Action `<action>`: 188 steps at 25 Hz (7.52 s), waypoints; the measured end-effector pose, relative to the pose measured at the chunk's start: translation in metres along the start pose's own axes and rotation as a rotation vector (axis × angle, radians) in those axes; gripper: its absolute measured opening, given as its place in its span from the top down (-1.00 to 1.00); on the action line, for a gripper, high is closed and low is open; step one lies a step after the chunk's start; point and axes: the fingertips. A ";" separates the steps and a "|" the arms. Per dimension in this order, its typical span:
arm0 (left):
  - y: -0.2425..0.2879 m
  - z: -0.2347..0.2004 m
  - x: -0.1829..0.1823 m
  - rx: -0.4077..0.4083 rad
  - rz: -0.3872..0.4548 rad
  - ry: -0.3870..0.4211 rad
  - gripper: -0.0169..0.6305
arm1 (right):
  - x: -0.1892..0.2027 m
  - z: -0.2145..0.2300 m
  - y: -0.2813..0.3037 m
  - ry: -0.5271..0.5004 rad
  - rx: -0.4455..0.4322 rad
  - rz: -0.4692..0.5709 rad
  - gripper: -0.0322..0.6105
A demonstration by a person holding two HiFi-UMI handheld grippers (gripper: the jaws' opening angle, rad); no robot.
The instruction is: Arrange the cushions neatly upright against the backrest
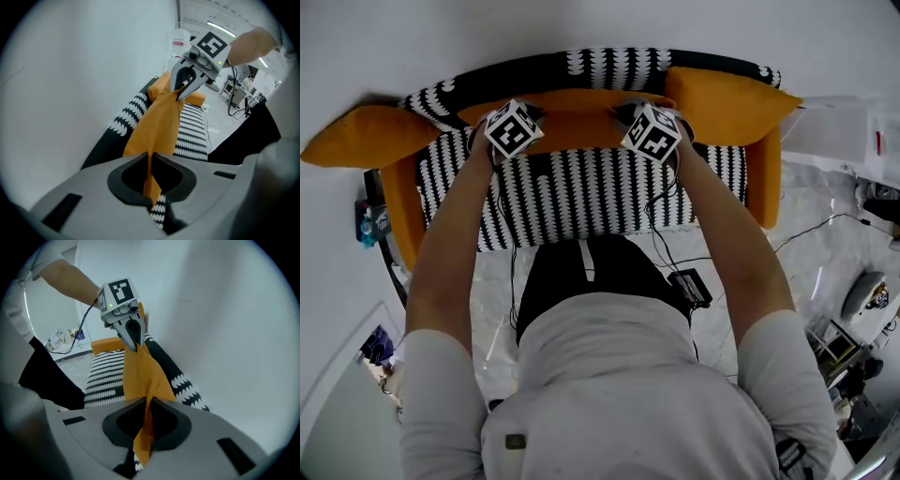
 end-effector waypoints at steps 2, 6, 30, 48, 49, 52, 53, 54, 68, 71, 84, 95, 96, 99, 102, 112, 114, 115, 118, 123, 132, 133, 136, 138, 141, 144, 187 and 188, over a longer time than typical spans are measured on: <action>0.018 0.000 -0.022 0.015 -0.007 0.007 0.86 | 0.021 0.016 -0.009 0.014 0.005 -0.003 0.77; 0.038 0.002 -0.046 0.033 -0.006 0.014 0.86 | 0.046 0.035 -0.019 0.025 0.014 -0.016 0.77; 0.109 -0.062 -0.060 0.061 0.015 -0.106 0.87 | 0.076 0.117 0.035 0.050 0.005 -0.034 0.74; 0.089 -0.056 -0.060 0.017 0.045 -0.073 0.67 | 0.064 0.106 0.024 0.050 0.021 0.002 0.41; 0.085 -0.055 -0.063 0.010 0.054 -0.073 0.67 | 0.063 0.106 0.019 0.050 0.025 0.008 0.40; 0.070 -0.046 -0.077 -0.012 0.094 -0.083 0.67 | 0.059 0.104 0.002 0.064 0.043 0.036 0.39; 0.062 -0.043 -0.082 -0.020 0.111 -0.088 0.67 | 0.054 0.103 -0.005 0.074 0.053 0.052 0.39; 0.053 -0.039 -0.086 -0.030 0.128 -0.093 0.67 | 0.049 0.101 -0.012 0.084 0.064 0.070 0.39; -0.125 0.016 -0.107 -0.308 0.454 -0.269 0.67 | -0.048 0.031 -0.140 0.110 0.192 0.307 0.40; -0.171 0.032 -0.116 -0.373 0.567 -0.329 0.67 | -0.079 0.005 -0.172 0.087 0.218 0.374 0.40; -0.297 0.118 -0.136 -0.538 0.833 -0.403 0.73 | -0.150 -0.055 -0.280 0.104 0.307 0.675 0.64; -0.345 0.139 -0.157 -0.593 0.904 -0.365 0.92 | -0.173 -0.061 -0.319 0.081 0.340 0.768 0.81; -0.347 0.139 -0.159 -0.597 0.906 -0.362 0.92 | -0.174 -0.061 -0.321 0.079 0.337 0.773 0.81; -0.352 0.139 -0.159 -0.614 0.909 -0.360 0.92 | -0.177 -0.061 -0.325 0.065 0.332 0.782 0.81; -0.355 0.140 -0.157 -0.628 0.910 -0.366 0.92 | -0.182 -0.060 -0.328 0.053 0.327 0.793 0.81; -0.367 0.158 -0.141 -0.695 0.883 -0.416 0.92 | -0.197 -0.075 -0.323 0.013 0.227 0.816 0.82; -0.374 0.161 -0.134 -0.717 0.879 -0.427 0.92 | -0.204 -0.077 -0.321 0.001 0.211 0.823 0.82; -0.377 0.163 -0.129 -0.728 0.876 -0.432 0.92 | -0.208 -0.079 -0.319 -0.002 0.203 0.826 0.82; -0.390 0.167 -0.110 -0.765 0.875 -0.449 0.92 | -0.223 -0.092 -0.310 -0.018 0.167 0.833 0.82; -0.422 0.177 -0.074 -0.821 0.890 -0.465 0.92 | -0.259 -0.128 -0.292 -0.073 0.096 0.841 0.82; -0.500 0.228 0.030 -0.935 0.909 -0.495 0.92 | -0.344 -0.244 -0.258 -0.137 0.000 0.882 0.82; -0.507 0.236 0.042 -0.942 0.910 -0.499 0.92 | -0.352 -0.258 -0.255 -0.134 -0.007 0.886 0.82; -0.529 0.261 0.079 -0.962 0.909 -0.506 0.92 | -0.374 -0.301 -0.244 -0.135 -0.023 0.890 0.82; -0.543 0.278 0.103 -0.972 0.905 -0.507 0.92 | -0.386 -0.330 -0.237 -0.136 -0.033 0.892 0.82; -0.563 0.301 0.139 -0.986 0.900 -0.512 0.92 | -0.404 -0.373 -0.225 -0.135 -0.051 0.899 0.82; -0.582 0.322 0.175 -1.012 0.888 -0.527 0.92 | -0.420 -0.413 -0.213 -0.150 -0.073 0.904 0.82; -0.633 0.101 0.312 -1.046 0.839 -0.641 0.92 | -0.597 -0.334 -0.033 -0.123 -0.153 0.859 0.82; -0.630 0.093 0.310 -1.028 0.840 -0.630 0.92 | -0.597 -0.329 -0.031 -0.114 -0.140 0.857 0.82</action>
Point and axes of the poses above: the fingertips, and each gripper's own axes: y forward along the fingers, z to its right, x out of its underside, and after that the axes turned 6 degrees about z, right-handed
